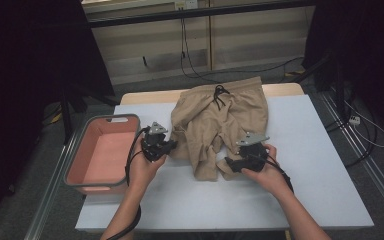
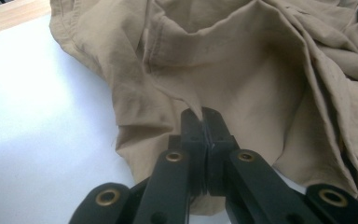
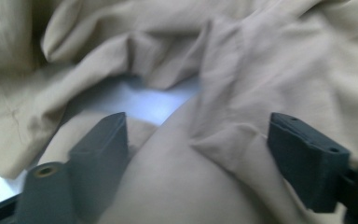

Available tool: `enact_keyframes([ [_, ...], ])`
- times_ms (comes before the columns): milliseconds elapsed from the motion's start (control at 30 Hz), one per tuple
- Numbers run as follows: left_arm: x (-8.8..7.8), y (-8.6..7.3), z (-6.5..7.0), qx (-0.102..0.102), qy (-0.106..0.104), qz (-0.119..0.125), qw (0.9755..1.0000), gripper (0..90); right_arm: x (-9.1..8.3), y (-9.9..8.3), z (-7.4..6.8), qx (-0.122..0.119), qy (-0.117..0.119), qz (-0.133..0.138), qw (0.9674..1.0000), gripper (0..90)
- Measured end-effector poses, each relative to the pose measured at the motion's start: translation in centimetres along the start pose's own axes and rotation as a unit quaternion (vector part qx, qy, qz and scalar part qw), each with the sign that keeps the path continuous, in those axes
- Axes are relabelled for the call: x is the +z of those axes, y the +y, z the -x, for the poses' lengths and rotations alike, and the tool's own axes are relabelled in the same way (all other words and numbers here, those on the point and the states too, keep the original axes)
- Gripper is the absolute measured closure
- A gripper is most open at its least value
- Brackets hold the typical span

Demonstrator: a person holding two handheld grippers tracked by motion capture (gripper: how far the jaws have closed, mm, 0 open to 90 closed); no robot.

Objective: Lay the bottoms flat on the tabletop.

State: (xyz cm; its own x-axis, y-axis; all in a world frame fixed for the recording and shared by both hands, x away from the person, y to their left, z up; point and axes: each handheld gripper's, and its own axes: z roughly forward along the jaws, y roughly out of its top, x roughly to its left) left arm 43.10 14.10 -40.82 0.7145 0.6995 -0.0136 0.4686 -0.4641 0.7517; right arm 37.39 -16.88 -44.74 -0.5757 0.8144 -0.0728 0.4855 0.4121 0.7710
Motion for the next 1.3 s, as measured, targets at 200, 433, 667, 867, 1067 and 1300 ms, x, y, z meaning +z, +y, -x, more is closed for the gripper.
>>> enact_keyframes([
  [200,0.3,-0.2,0.2,0.003,-0.007,-0.010,0.9999,88.7,1.5,-0.5,-1.1,-0.022,-0.004,-0.032,0.9993,17.3],
  [433,0.1,-0.2,0.1,0.002,-0.004,-0.005,1.0000,88.7,1.2,-0.9,0.2,0.000,-0.006,-0.022,0.9997,53.3],
  [667,-0.2,-0.1,0.1,0.001,-0.004,-0.006,1.0000,88.7,0.5,-0.9,1.4,-0.007,-0.007,-0.027,0.9996,84.1],
  [867,-0.3,-0.2,0.1,0.003,-0.007,-0.006,1.0000,88.7,-1.2,-1.6,4.8,0.022,-0.066,-0.026,0.9973,85.8],
  [1067,-0.1,-0.1,0.4,-0.001,-0.011,-0.003,0.9999,88.7,-2.4,-2.2,6.6,0.037,-0.102,-0.025,0.9938,85.9],
  [1300,0.0,-0.1,0.5,0.004,-0.013,-0.006,0.9999,88.7,-2.6,-1.4,5.3,0.047,-0.072,-0.001,0.9963,58.2],
])
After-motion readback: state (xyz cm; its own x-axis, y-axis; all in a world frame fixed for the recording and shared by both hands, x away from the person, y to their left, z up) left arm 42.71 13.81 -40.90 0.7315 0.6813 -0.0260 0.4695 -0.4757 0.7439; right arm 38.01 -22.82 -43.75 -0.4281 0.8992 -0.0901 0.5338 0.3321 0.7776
